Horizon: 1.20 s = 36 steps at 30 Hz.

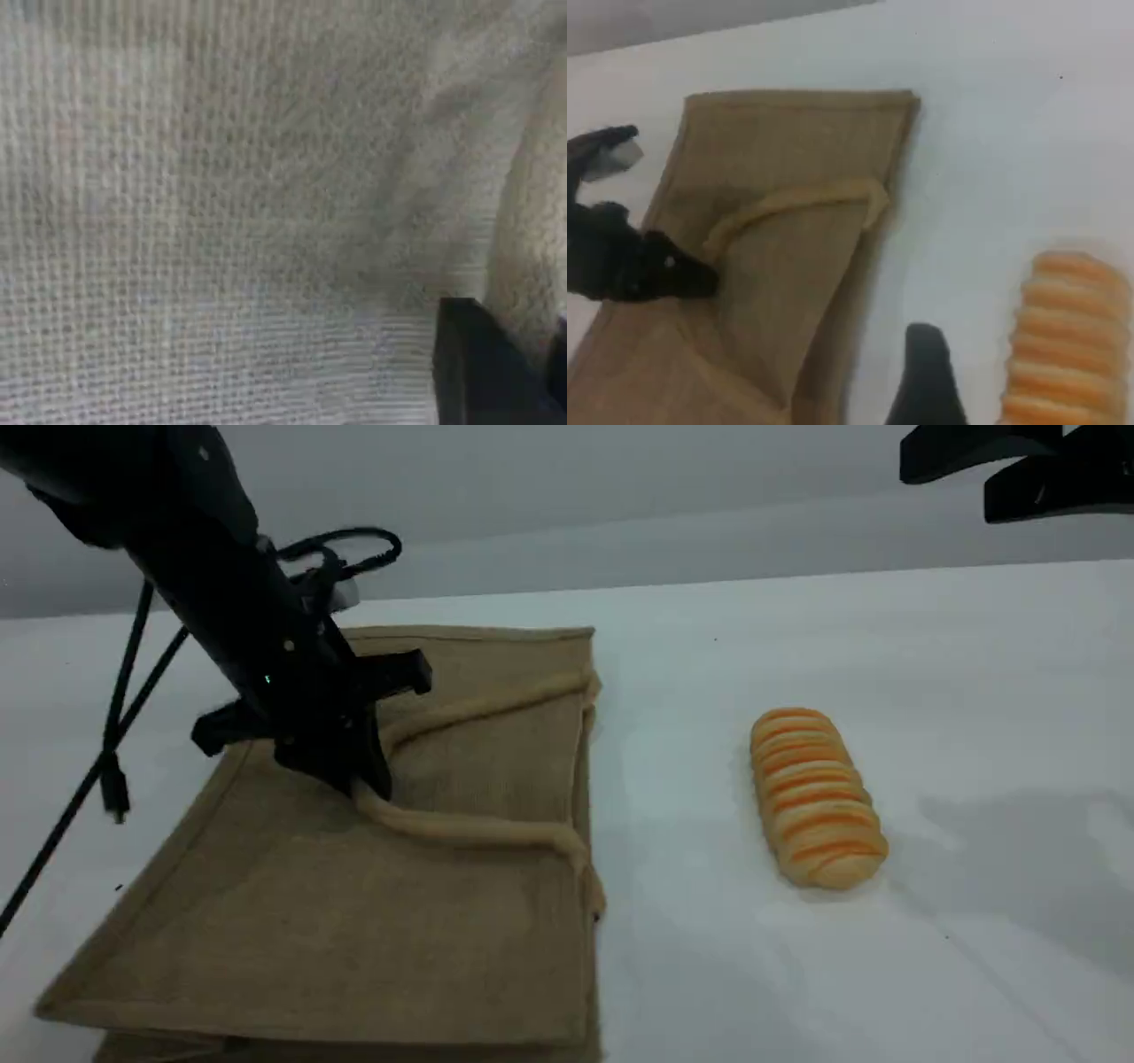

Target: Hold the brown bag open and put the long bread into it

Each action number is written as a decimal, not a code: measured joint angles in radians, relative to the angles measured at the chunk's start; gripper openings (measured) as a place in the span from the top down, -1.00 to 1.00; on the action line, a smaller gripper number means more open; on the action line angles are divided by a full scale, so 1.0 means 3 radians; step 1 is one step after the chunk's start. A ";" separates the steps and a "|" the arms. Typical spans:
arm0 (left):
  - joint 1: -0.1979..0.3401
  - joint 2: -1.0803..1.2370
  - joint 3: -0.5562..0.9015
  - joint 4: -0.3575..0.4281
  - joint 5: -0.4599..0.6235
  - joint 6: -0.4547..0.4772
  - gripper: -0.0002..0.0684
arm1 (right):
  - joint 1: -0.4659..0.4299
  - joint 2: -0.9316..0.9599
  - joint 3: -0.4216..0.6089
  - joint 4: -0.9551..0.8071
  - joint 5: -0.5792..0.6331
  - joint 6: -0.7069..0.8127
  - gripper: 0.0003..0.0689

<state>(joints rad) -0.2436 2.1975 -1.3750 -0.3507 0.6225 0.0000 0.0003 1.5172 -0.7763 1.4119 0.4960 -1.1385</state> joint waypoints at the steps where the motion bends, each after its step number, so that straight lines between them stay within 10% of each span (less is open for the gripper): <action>1: 0.0000 -0.0071 -0.0039 0.0000 0.0014 0.0048 0.75 | 0.0000 0.0009 0.0000 0.0000 -0.0008 0.0000 -0.33; 22: 0.0000 -0.1431 -0.1388 0.0020 0.1963 0.1363 0.75 | 0.0000 0.0978 0.0000 0.0828 -0.0403 -0.0684 -0.33; 36: 0.0003 -0.1497 -0.1477 0.0000 0.2003 0.1775 0.76 | 0.0003 0.1587 -0.0256 0.1108 -0.0104 -0.1335 -0.33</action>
<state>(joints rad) -0.2427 1.7485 -1.8181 -0.3507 1.2233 0.5324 0.0013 1.9933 -0.8531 1.7444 0.4650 -1.5389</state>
